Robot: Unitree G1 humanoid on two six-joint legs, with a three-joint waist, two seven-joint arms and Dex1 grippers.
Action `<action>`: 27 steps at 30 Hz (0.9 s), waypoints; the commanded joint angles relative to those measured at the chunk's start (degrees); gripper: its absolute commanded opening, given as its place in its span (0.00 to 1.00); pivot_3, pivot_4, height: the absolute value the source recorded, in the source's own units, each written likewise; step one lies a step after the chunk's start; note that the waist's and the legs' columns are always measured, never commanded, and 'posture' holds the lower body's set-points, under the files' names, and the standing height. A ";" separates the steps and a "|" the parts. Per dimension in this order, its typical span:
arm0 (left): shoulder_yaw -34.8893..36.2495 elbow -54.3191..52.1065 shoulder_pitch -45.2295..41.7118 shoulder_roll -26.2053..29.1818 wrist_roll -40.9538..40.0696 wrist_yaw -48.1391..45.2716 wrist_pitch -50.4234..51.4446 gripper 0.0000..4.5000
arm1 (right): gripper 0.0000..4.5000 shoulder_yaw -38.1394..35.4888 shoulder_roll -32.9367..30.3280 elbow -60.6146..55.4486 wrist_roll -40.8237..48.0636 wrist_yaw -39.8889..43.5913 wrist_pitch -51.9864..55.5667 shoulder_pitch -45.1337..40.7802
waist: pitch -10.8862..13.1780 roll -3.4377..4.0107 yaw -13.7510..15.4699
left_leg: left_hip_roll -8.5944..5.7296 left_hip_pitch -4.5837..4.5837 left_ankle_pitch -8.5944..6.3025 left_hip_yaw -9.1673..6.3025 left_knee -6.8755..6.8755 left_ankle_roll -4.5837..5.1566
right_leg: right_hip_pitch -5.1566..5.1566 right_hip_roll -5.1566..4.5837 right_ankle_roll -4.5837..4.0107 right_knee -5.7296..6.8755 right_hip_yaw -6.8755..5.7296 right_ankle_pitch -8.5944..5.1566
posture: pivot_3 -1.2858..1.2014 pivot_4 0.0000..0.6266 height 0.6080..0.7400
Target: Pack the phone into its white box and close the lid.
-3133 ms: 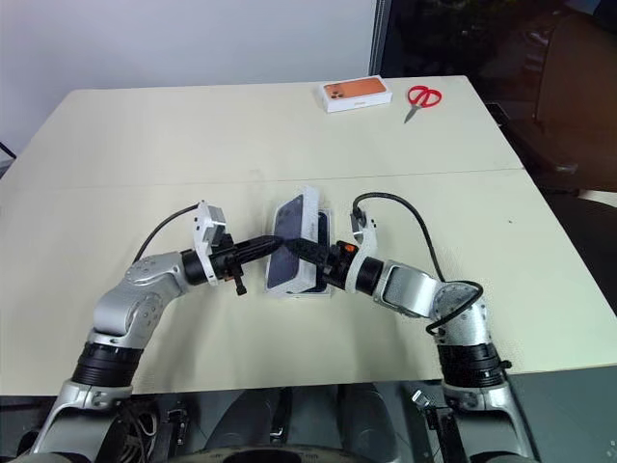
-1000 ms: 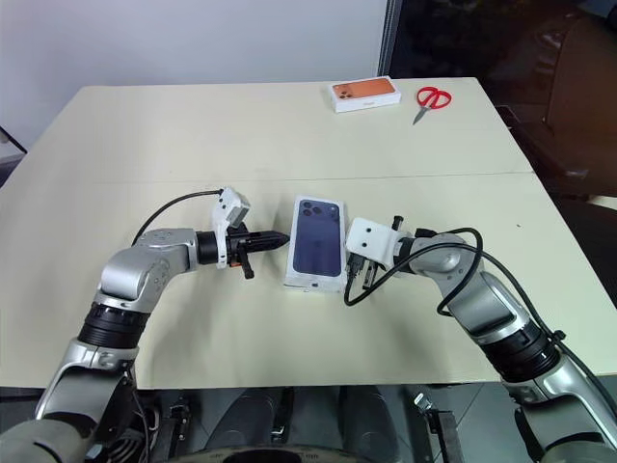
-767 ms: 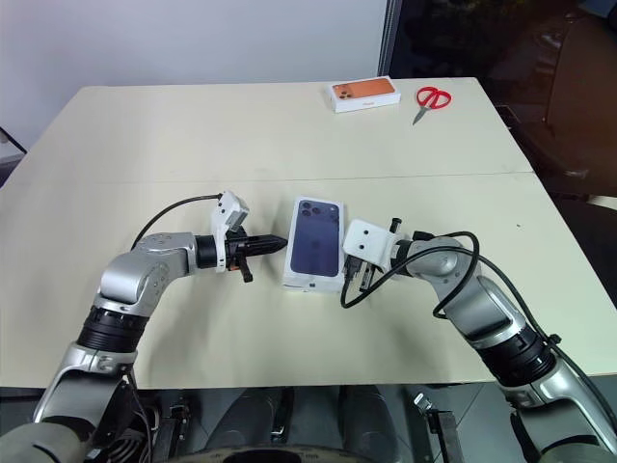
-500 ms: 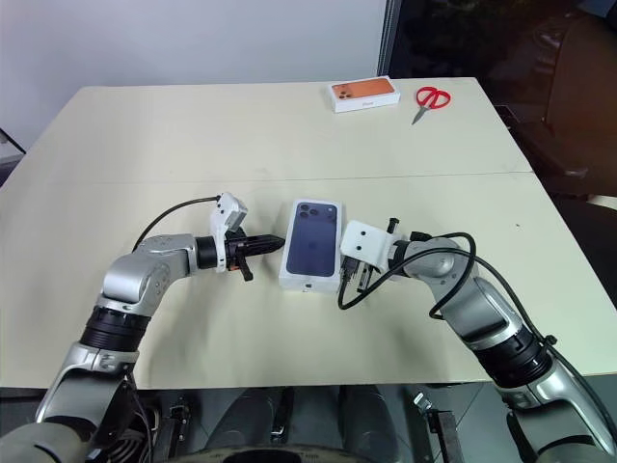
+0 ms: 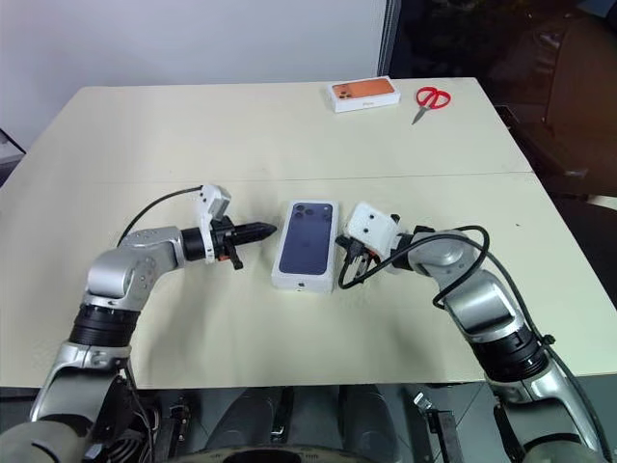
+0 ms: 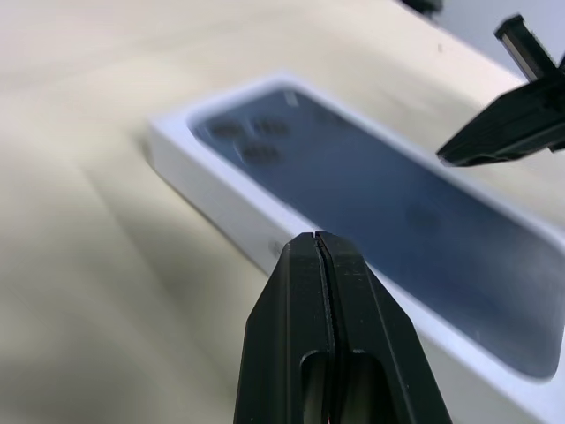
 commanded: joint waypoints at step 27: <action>-9.07 2.79 1.25 0.97 1.89 -10.91 -3.89 0.00 | 0.01 1.03 2.77 -3.75 5.31 1.46 -0.64 7.57 | -0.10 -0.03 -1.29 | 0.02 0.14 0.02 0.01 0.00 -0.04 | 0.08 0.03 0.00 0.11 0.05 0.00 | 0.52 0.24 1.00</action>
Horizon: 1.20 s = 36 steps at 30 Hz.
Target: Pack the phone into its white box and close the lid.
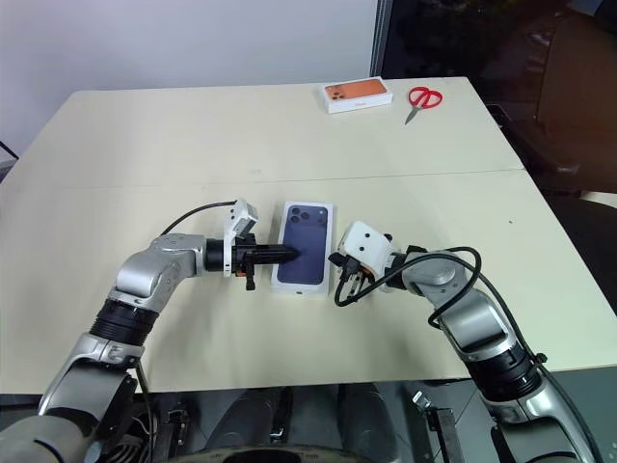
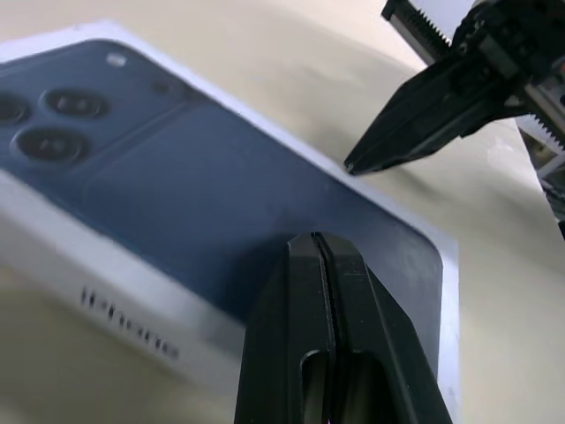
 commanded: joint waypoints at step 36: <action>-1.03 21.63 -7.72 -6.42 12.24 4.59 -23.64 0.00 | 0.01 4.41 7.67 27.92 -11.84 -3.40 -19.17 -13.79 | -0.15 -0.10 -0.29 | -0.05 0.12 0.17 0.33 -0.01 -0.29 | -0.06 -0.02 0.00 0.10 0.22 0.01 | 0.52 0.24 1.00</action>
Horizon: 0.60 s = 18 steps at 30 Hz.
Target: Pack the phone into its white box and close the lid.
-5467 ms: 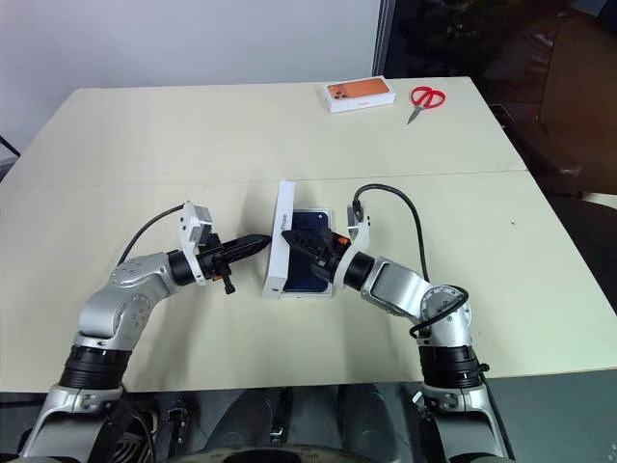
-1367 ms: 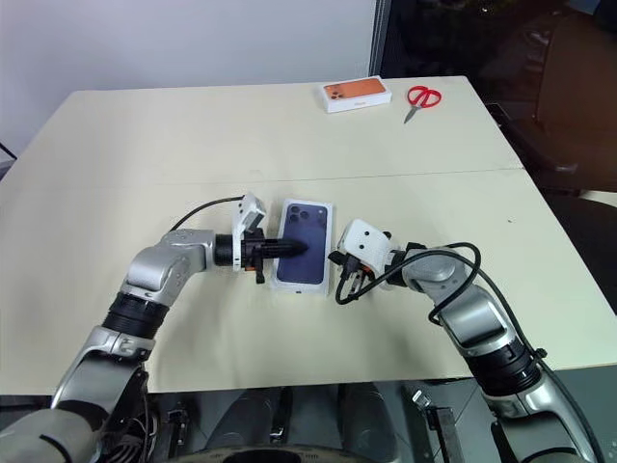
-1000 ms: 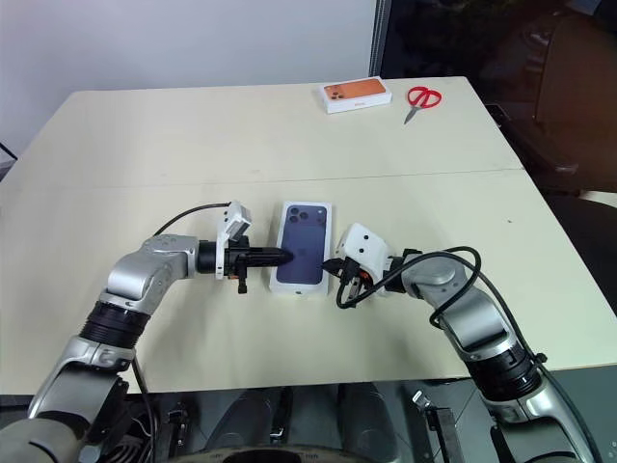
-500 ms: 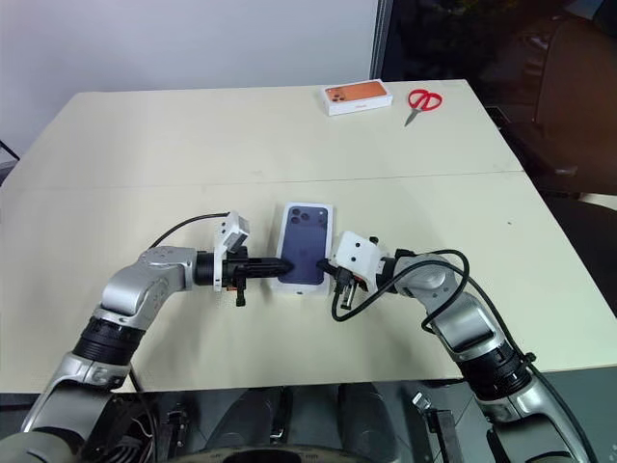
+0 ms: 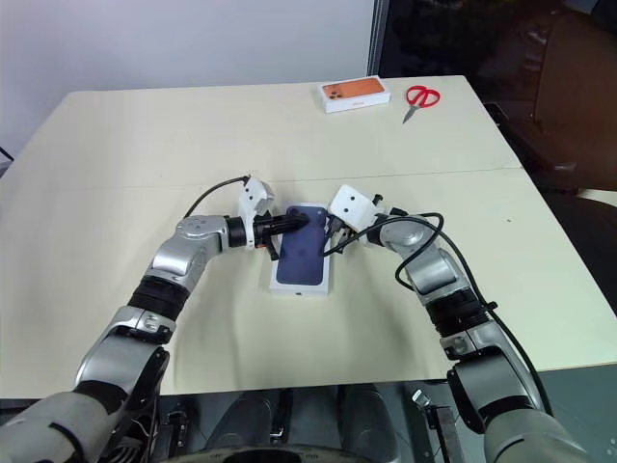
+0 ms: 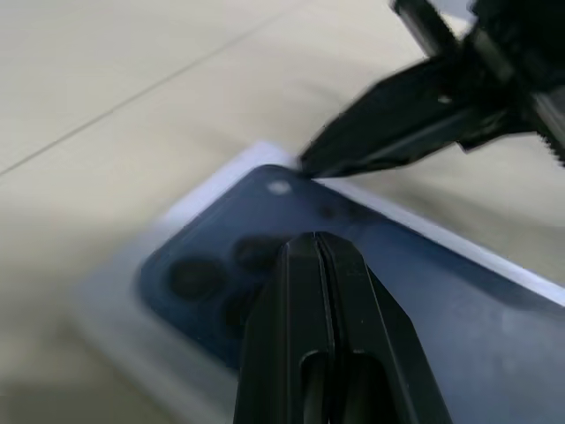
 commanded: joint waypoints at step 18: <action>17.74 -17.19 15.35 17.96 -11.77 -5.15 9.93 0.93 | 0.95 -19.24 -6.14 -23.16 26.89 12.16 15.95 10.37 | 0.05 0.04 0.26 | 0.13 0.43 -0.24 0.15 -0.22 0.39 | 0.33 0.04 0.00 -0.09 0.15 -0.01 | 0.52 0.24 1.00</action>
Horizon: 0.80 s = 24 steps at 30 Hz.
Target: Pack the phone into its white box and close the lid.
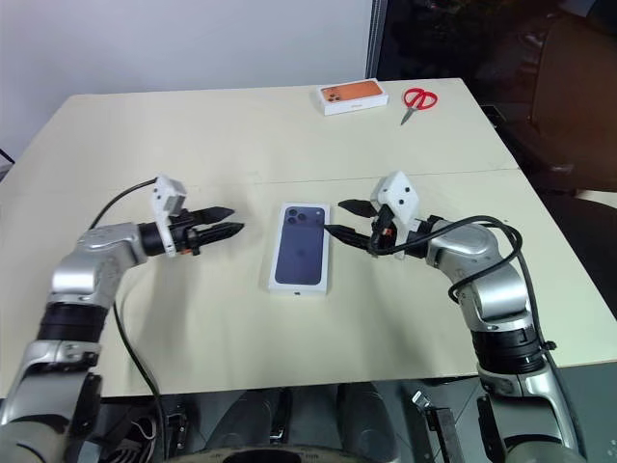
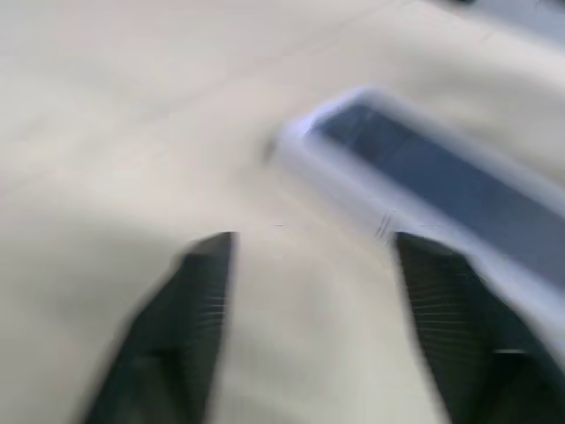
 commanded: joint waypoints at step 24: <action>13.29 -6.28 15.28 17.27 -6.47 -10.49 -0.91 0.99 | 1.00 -9.92 -17.08 -1.19 4.40 11.87 -9.69 13.51 | 0.06 -0.04 -0.04 | 0.08 -0.20 -0.06 0.11 0.00 0.10 | -0.16 -0.02 -0.01 -0.14 0.06 -0.01 | 0.52 0.24 1.00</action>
